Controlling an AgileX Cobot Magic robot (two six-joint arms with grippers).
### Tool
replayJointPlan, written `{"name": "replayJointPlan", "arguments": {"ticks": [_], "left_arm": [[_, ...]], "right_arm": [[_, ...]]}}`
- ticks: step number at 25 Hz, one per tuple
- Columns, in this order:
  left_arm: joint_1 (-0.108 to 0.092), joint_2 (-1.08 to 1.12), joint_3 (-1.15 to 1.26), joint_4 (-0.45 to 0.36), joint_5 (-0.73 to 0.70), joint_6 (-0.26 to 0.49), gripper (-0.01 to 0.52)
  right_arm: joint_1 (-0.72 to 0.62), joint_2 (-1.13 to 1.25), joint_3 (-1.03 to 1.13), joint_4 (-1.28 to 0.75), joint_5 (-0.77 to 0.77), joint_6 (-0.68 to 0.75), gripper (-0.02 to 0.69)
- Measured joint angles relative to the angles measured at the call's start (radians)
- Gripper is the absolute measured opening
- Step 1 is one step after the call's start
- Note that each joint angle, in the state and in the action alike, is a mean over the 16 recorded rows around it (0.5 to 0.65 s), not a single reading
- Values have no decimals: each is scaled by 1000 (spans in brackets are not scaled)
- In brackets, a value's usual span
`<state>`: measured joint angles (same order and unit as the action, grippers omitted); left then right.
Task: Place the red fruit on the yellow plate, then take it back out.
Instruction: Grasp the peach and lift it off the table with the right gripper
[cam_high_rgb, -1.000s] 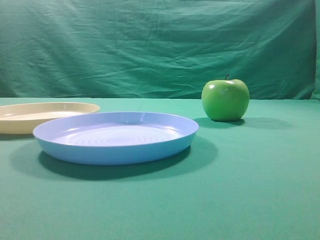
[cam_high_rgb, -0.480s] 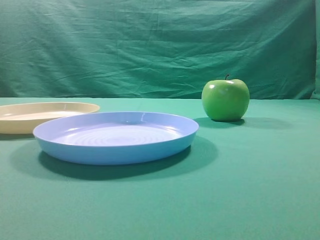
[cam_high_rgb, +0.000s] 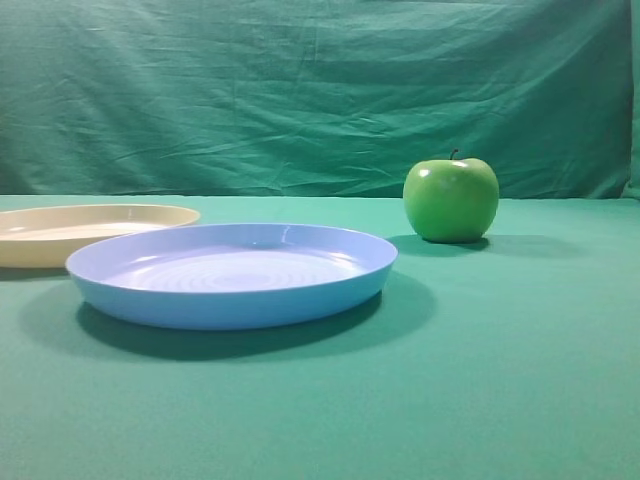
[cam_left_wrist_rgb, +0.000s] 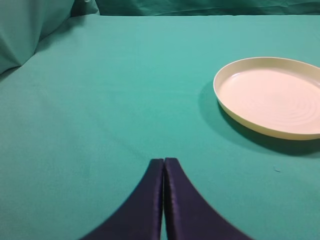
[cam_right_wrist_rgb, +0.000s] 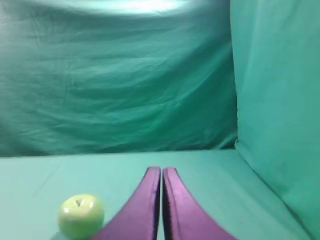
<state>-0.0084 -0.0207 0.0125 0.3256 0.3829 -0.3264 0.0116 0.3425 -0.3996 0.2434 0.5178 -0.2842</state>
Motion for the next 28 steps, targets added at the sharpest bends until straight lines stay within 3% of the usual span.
{"name": "replayJointPlan", "arguments": {"ticks": [13,25,28], "left_arm": [[0,0,0,0,0,0,0],[0,0,0,0,0,0,0],[0,0,0,0,0,0,0]], "right_arm": [[53,345,-193,12,333,-77,0],[130,625,-262,14,352,-95,6],[151,707,-277,-9,329,-97,45]]}}
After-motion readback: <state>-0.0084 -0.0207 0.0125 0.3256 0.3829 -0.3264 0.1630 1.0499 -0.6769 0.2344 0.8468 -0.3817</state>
